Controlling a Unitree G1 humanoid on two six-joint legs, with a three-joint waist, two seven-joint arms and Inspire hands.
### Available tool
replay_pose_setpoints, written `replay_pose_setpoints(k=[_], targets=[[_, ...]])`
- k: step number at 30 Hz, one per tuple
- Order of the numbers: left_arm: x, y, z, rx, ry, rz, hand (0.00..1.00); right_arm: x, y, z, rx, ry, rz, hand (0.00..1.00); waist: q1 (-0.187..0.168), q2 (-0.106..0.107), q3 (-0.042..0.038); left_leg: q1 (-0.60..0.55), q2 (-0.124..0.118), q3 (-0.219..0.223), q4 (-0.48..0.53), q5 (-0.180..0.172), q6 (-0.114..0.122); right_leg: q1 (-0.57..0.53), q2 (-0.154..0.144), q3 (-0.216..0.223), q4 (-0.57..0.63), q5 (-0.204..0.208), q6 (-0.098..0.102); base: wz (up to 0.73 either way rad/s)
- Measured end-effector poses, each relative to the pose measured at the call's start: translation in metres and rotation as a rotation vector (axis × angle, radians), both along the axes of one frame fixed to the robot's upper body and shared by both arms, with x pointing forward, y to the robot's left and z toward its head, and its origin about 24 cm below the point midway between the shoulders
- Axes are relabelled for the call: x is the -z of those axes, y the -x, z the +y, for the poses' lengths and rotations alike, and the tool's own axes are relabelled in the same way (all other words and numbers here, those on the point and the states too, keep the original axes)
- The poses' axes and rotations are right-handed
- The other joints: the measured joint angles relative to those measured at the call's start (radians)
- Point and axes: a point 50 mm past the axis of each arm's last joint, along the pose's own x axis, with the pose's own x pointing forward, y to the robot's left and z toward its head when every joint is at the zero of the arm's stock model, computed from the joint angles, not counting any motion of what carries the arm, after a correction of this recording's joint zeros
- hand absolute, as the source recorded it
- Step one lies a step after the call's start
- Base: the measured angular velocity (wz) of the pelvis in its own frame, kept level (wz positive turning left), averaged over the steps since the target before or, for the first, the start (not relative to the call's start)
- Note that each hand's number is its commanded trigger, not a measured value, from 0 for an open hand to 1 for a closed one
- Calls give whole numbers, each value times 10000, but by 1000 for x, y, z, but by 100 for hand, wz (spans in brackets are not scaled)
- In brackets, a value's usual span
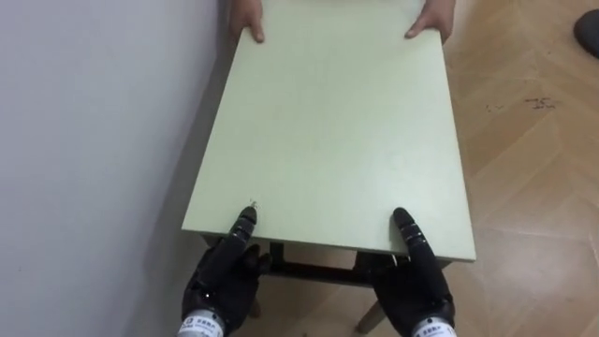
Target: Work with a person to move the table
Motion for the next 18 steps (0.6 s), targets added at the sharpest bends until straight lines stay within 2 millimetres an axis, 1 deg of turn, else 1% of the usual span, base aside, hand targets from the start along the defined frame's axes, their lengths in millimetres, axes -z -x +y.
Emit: replay_pose_setpoints(k=[7,14,15,18], targets=[[2,3,0,41,-33,108,100,2,1,-1,-27,91,100,100,-43,-4,-1,16,19,7,-78,1,1,-5,25,-1,-10,0,0,1],[9,7,1,170,-150,444,100,10,5,-3,-58,182,432,100,-40,-8,-7,180,21,9,-102,0,1,147,24,-14,-10,0,0,0],[11,8,1,161,-151,508,100,12,6,-2,-83,191,493,100,-32,-11,-42,240,22,-1,-139,0,1,187,25,-11,-5,0,0,0],[13,9,1,154,-161,572,100,15,6,-2,-120,203,539,100,-35,-17,-47,370,24,35,-192,-1,2,285,26,-16,-8,0,0,0]])
